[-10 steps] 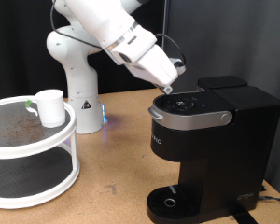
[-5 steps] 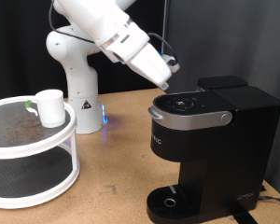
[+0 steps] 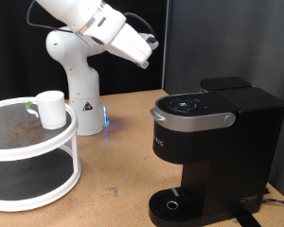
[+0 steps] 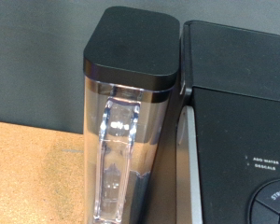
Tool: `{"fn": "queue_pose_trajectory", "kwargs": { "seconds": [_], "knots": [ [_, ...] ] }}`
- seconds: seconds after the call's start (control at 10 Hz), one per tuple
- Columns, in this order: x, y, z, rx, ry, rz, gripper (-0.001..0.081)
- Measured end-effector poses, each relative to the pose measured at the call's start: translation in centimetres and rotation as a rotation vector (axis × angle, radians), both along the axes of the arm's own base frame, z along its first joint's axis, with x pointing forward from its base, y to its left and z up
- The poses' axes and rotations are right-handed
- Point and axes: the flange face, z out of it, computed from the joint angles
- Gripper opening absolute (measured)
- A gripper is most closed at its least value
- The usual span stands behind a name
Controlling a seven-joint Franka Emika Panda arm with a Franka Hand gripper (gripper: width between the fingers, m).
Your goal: Make a cup of coffee with the keurig machine
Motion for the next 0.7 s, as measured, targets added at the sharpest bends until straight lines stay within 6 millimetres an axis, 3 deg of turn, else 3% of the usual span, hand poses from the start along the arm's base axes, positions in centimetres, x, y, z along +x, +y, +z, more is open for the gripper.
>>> {"fn": "queue_pose_trajectory", "kwargs": {
  "seconds": [0.4,0.7],
  "knots": [
    [0.1,-1.2,-0.4,-0.067,-0.035,-0.256,0.0003],
    [-1.9,-4.6,0.9,-0.027,-0.025,-0.312,0.0003]
  ]
}}
